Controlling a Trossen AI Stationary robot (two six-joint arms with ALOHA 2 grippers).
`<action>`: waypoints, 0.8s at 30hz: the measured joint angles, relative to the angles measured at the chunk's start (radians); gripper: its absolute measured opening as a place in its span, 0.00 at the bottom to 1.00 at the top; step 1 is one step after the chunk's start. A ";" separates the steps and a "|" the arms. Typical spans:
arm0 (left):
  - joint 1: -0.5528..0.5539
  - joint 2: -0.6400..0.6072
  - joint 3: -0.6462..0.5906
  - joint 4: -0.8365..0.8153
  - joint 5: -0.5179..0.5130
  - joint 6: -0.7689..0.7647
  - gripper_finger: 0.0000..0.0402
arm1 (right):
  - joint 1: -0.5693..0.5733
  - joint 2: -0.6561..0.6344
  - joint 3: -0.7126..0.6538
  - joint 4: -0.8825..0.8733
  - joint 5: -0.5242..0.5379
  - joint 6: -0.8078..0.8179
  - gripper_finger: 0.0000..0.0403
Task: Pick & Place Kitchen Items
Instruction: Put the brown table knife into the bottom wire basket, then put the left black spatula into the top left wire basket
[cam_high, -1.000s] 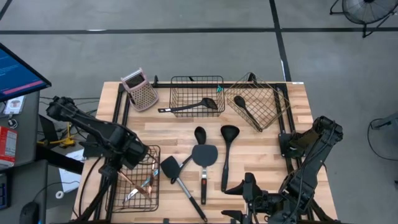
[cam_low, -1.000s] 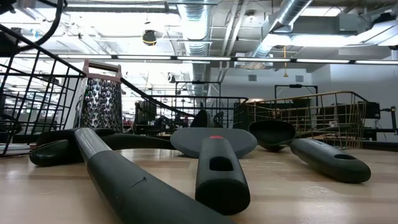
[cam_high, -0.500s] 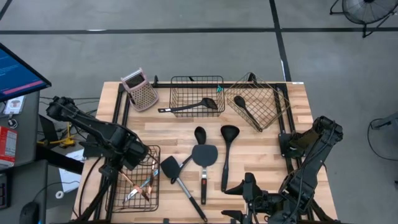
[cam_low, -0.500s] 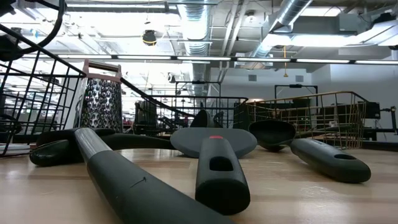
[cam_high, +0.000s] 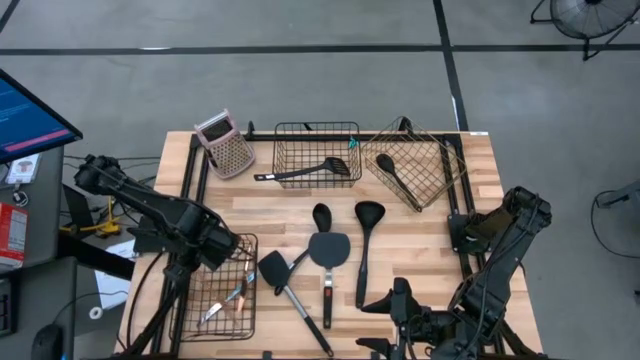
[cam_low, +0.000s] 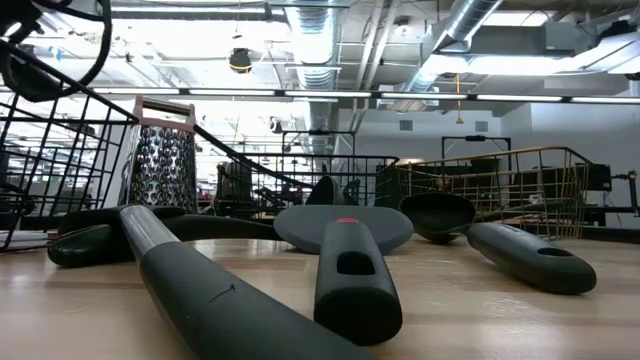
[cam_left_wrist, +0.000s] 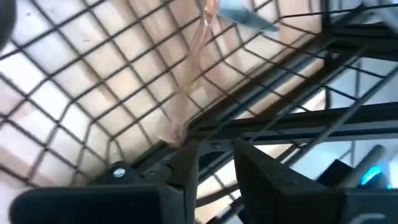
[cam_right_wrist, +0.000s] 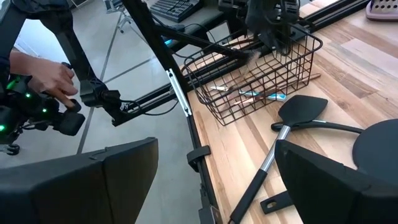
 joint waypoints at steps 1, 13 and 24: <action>0.000 0.000 0.000 -0.002 -0.007 -0.003 0.23 | 0.001 0.000 0.000 0.000 0.000 0.000 0.79; 0.000 -0.003 0.034 -0.077 0.012 -0.240 0.43 | 0.009 0.000 0.000 0.000 -0.015 0.019 0.79; -0.026 -0.077 0.258 0.312 0.153 -0.691 0.41 | -0.007 0.000 0.000 -0.059 -0.029 0.130 0.79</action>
